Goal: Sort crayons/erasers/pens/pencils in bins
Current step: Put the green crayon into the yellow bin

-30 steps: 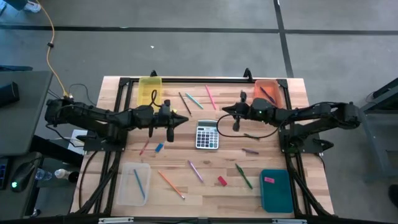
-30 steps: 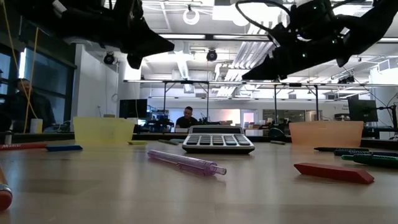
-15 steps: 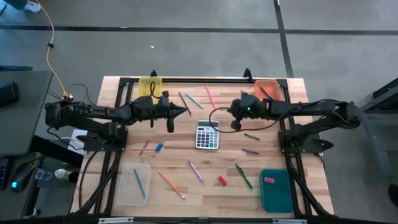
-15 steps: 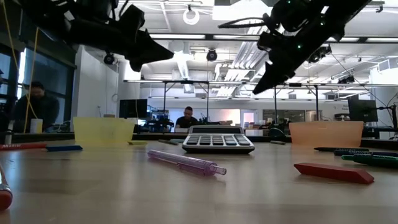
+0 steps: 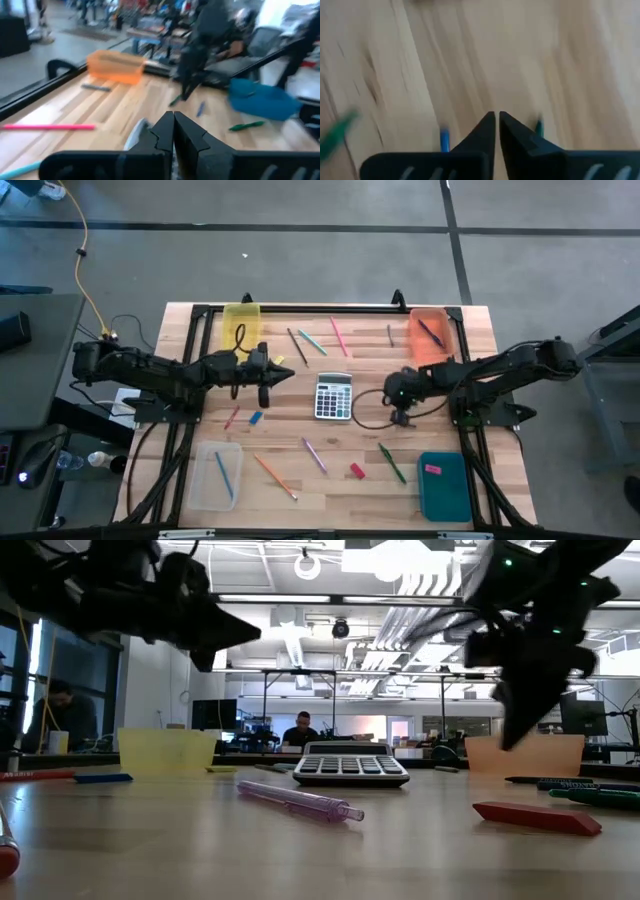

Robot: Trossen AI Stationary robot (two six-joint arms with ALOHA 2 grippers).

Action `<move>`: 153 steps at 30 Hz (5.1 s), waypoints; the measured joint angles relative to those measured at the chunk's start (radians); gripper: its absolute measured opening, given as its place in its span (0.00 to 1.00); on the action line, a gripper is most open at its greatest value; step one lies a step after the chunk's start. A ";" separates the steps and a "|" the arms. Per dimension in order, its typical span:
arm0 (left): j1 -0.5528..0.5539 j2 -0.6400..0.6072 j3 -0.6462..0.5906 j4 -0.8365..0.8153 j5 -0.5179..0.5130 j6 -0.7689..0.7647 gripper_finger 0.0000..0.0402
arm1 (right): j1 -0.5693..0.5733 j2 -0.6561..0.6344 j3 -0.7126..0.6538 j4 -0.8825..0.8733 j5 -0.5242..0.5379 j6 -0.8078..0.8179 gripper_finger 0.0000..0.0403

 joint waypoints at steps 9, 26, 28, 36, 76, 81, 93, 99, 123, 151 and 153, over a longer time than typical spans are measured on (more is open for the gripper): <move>-0.070 0.000 -0.029 0.094 -0.030 -0.002 0.00 | 0.035 0.000 -0.001 -0.184 0.019 0.108 0.29; -0.099 0.000 -0.028 0.136 -0.045 0.016 0.00 | -0.163 0.000 -0.081 -0.045 -0.004 -0.024 0.32; -0.099 0.000 -0.028 0.136 -0.045 0.016 0.00 | -0.179 0.000 -0.081 -0.045 -0.005 -0.031 0.32; -0.116 0.000 -0.028 0.135 -0.045 0.002 0.00 | -0.198 0.057 -0.079 -0.037 -0.037 -0.058 0.32; -0.122 0.000 -0.027 0.075 -0.129 -0.031 0.00 | -0.215 0.121 0.014 0.010 -0.219 -0.135 0.04; -0.107 0.000 -0.027 0.075 -0.128 -0.035 0.00 | -0.200 0.120 0.015 0.118 -0.261 -0.137 0.04; -0.104 0.000 -0.027 0.075 -0.012 -0.055 0.00 | -0.136 0.117 0.016 0.574 -0.288 -0.174 0.04; -0.121 0.000 -0.027 0.105 0.007 -0.101 0.02 | -0.083 0.117 0.016 0.930 -0.193 -0.238 0.04; -0.300 0.375 0.350 0.152 -0.134 0.046 0.38 | 0.085 0.116 0.018 1.411 -0.132 -0.265 0.04; -0.279 0.542 0.553 0.150 -0.069 0.080 0.16 | 0.097 0.116 0.018 1.421 -0.131 -0.311 0.04; -0.279 0.542 0.553 0.150 -0.072 0.080 0.11 | 0.097 0.116 0.018 1.419 -0.131 -0.314 0.04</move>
